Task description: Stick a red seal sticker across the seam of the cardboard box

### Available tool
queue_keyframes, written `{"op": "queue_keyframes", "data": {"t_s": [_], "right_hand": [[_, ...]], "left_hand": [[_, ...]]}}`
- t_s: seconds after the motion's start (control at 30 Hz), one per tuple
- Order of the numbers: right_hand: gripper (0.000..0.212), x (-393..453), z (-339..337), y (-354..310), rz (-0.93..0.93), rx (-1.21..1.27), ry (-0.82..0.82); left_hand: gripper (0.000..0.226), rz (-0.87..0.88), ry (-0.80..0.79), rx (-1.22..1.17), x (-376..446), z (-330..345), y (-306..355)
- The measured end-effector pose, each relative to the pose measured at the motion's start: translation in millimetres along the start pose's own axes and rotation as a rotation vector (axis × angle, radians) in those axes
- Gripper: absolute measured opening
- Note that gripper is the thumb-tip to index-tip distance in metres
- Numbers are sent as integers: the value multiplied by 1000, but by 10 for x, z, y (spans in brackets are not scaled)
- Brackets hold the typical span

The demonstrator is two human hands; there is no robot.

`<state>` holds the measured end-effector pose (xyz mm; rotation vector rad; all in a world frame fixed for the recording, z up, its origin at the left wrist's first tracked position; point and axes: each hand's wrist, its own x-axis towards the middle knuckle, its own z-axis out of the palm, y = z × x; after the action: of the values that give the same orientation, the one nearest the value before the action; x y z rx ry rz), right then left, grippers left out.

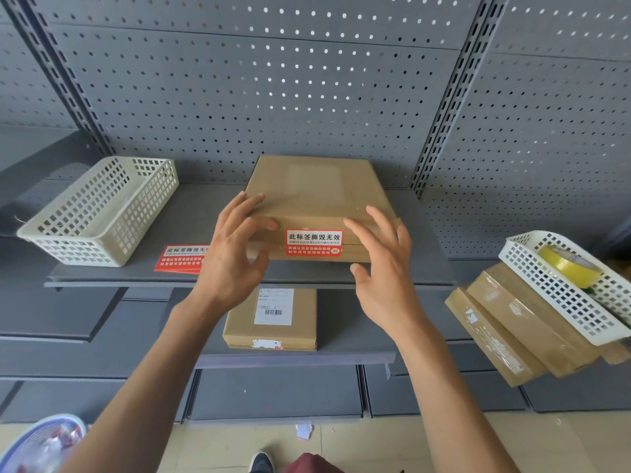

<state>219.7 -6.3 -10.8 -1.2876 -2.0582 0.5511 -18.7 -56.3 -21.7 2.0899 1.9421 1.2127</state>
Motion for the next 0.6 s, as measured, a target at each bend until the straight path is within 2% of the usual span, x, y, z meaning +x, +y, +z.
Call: {"op": "queue_keyframes", "data": {"t_s": [0.3,0.47,0.6], "right_hand": [[78,-42,143,16,55,-49,-75],[79,-41,214,70,31,-50,-67],[80,-30,214,133,-6,-22,-86]], "left_hand": [[42,-2,-43,-46,-73,84,-161],[44,6,-50,-75,-85,108,-243],[37,40,-80,-90,-81,60,-298]]}}
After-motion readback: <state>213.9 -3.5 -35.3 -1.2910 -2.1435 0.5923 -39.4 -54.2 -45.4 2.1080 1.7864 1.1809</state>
